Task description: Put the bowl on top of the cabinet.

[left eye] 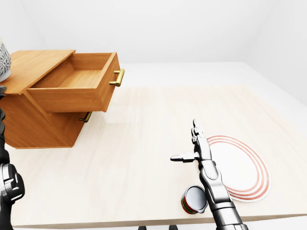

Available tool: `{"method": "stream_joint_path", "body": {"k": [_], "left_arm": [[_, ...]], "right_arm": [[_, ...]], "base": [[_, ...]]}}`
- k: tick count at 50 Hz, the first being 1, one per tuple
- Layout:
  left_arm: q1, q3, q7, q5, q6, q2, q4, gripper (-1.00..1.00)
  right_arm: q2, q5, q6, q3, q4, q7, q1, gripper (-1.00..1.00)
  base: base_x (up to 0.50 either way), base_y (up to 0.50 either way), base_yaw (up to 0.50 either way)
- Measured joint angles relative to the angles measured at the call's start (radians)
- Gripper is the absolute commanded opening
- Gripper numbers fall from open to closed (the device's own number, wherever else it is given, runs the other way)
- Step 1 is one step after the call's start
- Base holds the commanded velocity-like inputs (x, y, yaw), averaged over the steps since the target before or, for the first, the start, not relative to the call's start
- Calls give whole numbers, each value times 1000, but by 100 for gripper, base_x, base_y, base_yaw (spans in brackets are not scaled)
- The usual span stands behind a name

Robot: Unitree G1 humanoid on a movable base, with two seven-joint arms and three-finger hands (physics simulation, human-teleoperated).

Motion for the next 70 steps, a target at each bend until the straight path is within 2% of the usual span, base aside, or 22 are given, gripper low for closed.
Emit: {"method": "stream_joint_path", "body": {"k": [13, 34, 42, 48, 52, 58, 62, 67, 70], "left_arm": [[-59, 11, 0, 4, 0, 22, 7, 100], [-35, 17, 0, 11, 0, 19, -25, 100], [68, 44, 0, -13, 0, 8, -162, 100], [203, 107, -2, -78, 0, -64, -458, 100], [286, 160, -40, -130, 2, -107, -693, 100], [401, 242, -143, -211, 45, -168, -1052, 100], [460, 291, -217, -262, 95, -203, -1292, 100], [519, 347, -304, -324, 174, -237, -1582, 100], [548, 379, -349, -361, 175, -254, -1736, 100]], "right_arm": [[-1, -1, -5, -1, 14, -1, -6, 100], [-1, -2, -11, -1, 30, -2, -13, 100], [-1, -2, -10, -1, 30, -1, -13, 100], [0, -2, -6, 0, 20, 0, -9, 100], [0, -2, -5, 0, 15, 0, -7, 100], [0, -2, -1, 1, 5, 1, -3, 100], [0, -3, 0, 2, 3, 1, -1, 100], [1, -5, 1, 3, -3, 1, 2, 100], [1, -5, 3, 4, -7, 2, 4, 100]], "base": [[0, 0, 0], [0, 0, 0], [0, 0, 0], [0, 0, 0], [0, 0, 0], [0, 0, 0], [0, 0, 0], [0, 0, 0], [0, 0, 0]]}}
